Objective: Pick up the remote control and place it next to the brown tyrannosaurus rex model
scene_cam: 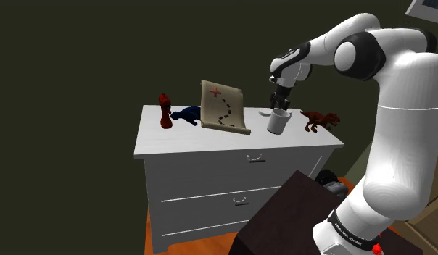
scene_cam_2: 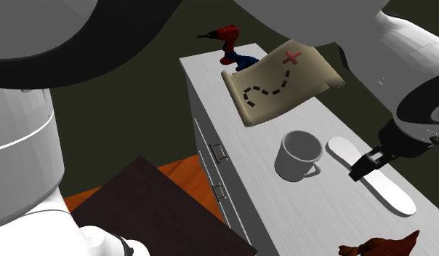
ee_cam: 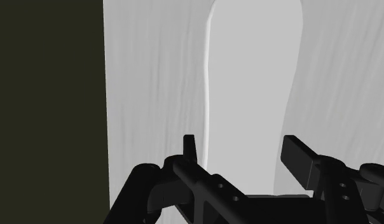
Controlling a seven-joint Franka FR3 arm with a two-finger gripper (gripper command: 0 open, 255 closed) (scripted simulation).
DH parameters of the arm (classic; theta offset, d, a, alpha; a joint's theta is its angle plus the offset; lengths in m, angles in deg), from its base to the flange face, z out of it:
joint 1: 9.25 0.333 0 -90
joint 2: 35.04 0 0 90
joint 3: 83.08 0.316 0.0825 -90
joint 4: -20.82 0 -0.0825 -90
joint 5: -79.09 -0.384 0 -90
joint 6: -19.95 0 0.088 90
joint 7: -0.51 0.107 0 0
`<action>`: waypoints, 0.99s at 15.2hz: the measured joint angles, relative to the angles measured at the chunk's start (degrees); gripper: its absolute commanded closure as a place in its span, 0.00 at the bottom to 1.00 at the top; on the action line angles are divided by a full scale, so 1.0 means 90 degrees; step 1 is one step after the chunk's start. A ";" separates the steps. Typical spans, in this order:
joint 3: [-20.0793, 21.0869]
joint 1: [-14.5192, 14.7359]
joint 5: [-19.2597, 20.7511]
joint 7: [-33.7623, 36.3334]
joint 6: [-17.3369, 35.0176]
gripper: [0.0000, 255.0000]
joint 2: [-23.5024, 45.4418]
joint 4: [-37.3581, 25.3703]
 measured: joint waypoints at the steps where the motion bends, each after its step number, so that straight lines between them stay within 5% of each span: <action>1: 0.0003 -0.0002 -0.0005 -0.0003 0.0011 1.00 0.0007 0.0003; 5: 0.0005 -0.0005 -0.0011 -0.0007 0.0020 1.00 0.0014 0.0005; 6: 0.0005 -0.0005 -0.0011 -0.0007 0.0020 0.00 0.0014 0.0005; 15: -0.0076 0.0020 0.0131 0.0060 -0.0331 0.00 -0.0183 -0.0189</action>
